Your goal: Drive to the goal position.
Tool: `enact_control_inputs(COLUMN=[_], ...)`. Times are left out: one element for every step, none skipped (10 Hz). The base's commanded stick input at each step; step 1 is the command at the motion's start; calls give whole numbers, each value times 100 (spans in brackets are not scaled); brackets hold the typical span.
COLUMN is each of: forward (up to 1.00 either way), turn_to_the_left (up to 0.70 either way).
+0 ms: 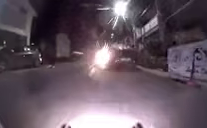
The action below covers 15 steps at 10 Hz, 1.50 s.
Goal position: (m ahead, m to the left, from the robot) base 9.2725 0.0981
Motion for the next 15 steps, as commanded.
enact_control_inputs(forward=[60, 60, 60, 60, 60, 60, 60, 60, 60, 60, 60, 60, 60, 60, 60], turn_to_the_left=[0, 0, 0, 0, -15, -15, -15, -15, -15, -15, -15, -3, 0, 0, 0])
